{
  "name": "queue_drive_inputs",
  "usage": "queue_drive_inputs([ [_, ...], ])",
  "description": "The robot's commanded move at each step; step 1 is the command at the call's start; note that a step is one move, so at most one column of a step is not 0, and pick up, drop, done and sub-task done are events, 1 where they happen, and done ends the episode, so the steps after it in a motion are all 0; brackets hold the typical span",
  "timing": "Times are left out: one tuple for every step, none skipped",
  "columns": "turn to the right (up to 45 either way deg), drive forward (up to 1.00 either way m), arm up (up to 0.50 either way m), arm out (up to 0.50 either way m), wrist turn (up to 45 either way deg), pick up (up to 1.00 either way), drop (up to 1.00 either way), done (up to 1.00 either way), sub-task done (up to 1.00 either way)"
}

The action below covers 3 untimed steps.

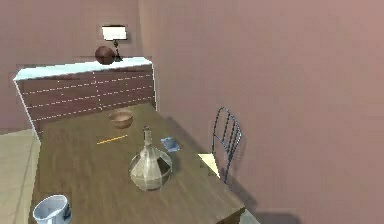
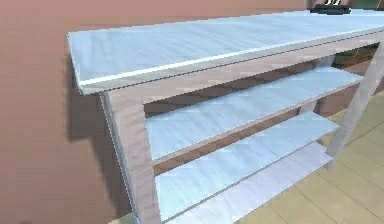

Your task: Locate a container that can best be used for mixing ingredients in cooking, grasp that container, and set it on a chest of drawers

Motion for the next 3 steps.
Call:
queue_drive_inputs([
  [3.0, 0.00, 0.00, 0.00, 0.0, 0.00, 0.00, 0.00, 0.00],
  [0.0, 0.15, 0.00, 0.00, 0.0, 0.00, 0.00, 0.00, 0.00],
  [-45.0, 0.00, 0.00, 0.00, 0.0, 0.00, 0.00, 0.00, 0.00],
])
